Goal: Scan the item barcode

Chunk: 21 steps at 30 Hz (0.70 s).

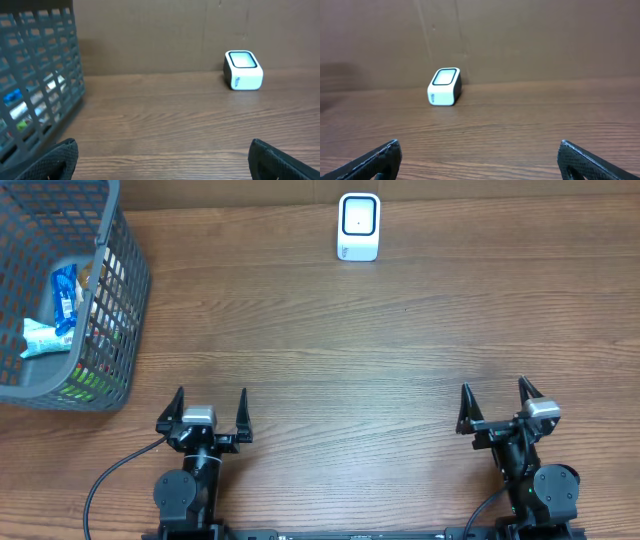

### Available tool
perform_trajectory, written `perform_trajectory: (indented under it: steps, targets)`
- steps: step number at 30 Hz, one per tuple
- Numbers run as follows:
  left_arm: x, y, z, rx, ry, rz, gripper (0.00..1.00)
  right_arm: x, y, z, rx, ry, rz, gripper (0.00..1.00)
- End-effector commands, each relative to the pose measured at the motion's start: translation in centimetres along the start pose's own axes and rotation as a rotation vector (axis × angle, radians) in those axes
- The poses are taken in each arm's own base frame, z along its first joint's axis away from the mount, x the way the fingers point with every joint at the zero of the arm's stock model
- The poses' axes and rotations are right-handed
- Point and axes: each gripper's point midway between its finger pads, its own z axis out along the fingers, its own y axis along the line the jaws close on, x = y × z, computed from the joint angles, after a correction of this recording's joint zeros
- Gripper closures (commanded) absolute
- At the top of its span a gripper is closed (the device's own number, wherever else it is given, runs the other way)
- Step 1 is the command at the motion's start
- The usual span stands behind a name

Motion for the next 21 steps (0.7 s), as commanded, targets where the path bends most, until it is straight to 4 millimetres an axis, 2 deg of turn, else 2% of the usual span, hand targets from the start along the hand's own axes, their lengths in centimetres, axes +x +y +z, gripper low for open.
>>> perform_trajectory:
  steps: [1,9,14,21]
  targets:
    - [-2.2,-0.2,-0.5,0.016,-0.035,-0.060,0.00,-1.9,1.1,-0.4,-0.050,-0.045,-0.006,0.00]
    - [-7.5,-0.3,-0.7,0.015,0.001,-0.062,0.00,-4.6,2.3,-1.2,-0.104,-0.076,-0.010,0.00]
    - [-11.1,-0.9,0.6,0.055,0.056,-0.055,0.00,-6.6,2.6,-2.1,-0.107,-0.079,-0.011,0.00]
    - [-16.7,-0.7,3.1,0.060,0.170,-0.017,0.00,-9.8,3.1,-3.6,-0.109,-0.086,-0.011,0.00]
